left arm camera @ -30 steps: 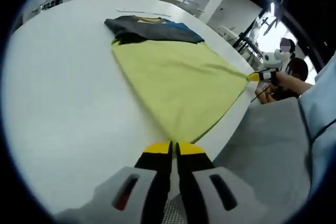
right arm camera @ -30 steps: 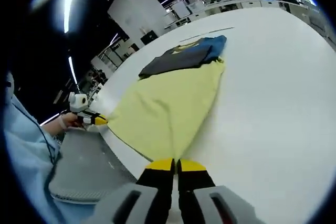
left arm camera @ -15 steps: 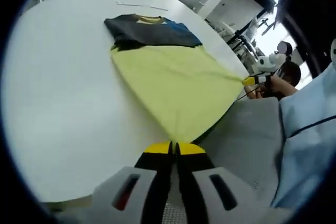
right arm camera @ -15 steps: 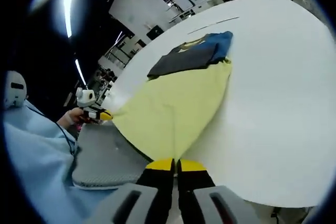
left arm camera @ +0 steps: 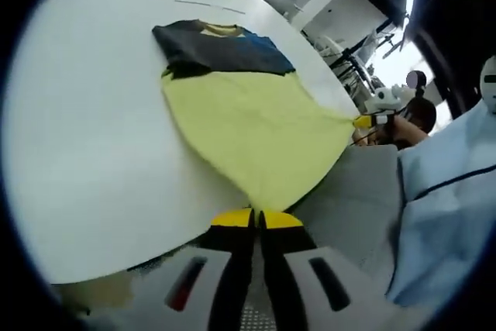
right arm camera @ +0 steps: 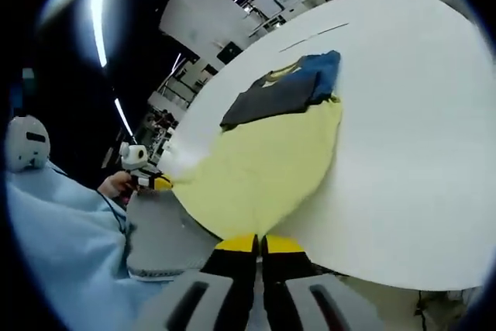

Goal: Fold the garment on the visible template until the final outline fits inside the template.

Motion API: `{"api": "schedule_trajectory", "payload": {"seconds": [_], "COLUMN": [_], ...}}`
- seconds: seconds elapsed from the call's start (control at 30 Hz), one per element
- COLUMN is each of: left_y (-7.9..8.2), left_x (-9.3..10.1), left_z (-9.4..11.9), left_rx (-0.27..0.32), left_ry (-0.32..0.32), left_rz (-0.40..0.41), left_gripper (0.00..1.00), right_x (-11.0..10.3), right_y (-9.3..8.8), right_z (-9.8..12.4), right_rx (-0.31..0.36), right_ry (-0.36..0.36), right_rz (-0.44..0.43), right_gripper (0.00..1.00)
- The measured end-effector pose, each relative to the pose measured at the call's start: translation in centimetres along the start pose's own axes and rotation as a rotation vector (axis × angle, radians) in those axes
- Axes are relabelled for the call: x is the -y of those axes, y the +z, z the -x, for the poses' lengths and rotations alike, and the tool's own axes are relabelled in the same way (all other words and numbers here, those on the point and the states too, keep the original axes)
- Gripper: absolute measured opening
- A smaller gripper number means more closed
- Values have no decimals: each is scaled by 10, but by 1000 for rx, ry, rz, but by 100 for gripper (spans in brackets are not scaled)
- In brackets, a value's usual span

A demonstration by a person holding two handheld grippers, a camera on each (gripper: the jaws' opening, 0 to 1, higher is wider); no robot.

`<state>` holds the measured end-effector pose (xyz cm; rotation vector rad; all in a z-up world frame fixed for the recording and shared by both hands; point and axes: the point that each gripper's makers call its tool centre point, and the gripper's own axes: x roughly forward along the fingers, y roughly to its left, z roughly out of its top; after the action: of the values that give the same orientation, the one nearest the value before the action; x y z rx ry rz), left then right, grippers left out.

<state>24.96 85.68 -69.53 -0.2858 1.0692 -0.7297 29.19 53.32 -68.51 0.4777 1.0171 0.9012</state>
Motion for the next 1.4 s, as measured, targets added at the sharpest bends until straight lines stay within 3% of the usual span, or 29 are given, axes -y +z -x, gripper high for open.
{"api": "schedule_trajectory", "payload": {"seconds": [0.07,0.2,0.3,0.4,0.47,0.6,0.63,0.77,0.87,0.97,1.07,1.13,1.4], "left_y": [15,64,93,128,143,171,178,204,223,231,244,248,268], "left_x": [1,-3,-9,-19,-25,-42,-44,-51,-66,-88,-107,-121,-146], "left_z": [7,24,33,40,41,36,33,28,21,7,-10,-18,-41], "left_rx": [43,207,282,377,412,443,443,483,510,491,523,514,566], "left_ry": [-15,-41,-48,-44,-36,11,25,35,63,109,119,172,178], "left_rz": [10,1,-22,-51,-59,-86,-129,-146,-151,-150,-108,-107,-19], "left_gripper": [0,0,0,0,0,0,0,0,0,0,0,0,0], "right_x": [-7,-16,-20,-16,-11,2,5,17,30,47,64,73,96], "right_y": [15,48,74,102,123,158,167,191,211,225,238,246,272], "right_z": [3,6,6,6,5,2,1,-3,-12,-24,-41,-51,-81], "right_rx": [32,106,163,219,249,289,299,330,361,372,383,387,412], "right_ry": [32,77,113,150,167,173,168,147,123,83,20,7,-40], "right_rz": [-5,-13,-16,-20,-19,13,25,59,66,78,112,91,84], "right_gripper": [0,0,0,0,0,0,0,0,0,0,0,0,0]}}
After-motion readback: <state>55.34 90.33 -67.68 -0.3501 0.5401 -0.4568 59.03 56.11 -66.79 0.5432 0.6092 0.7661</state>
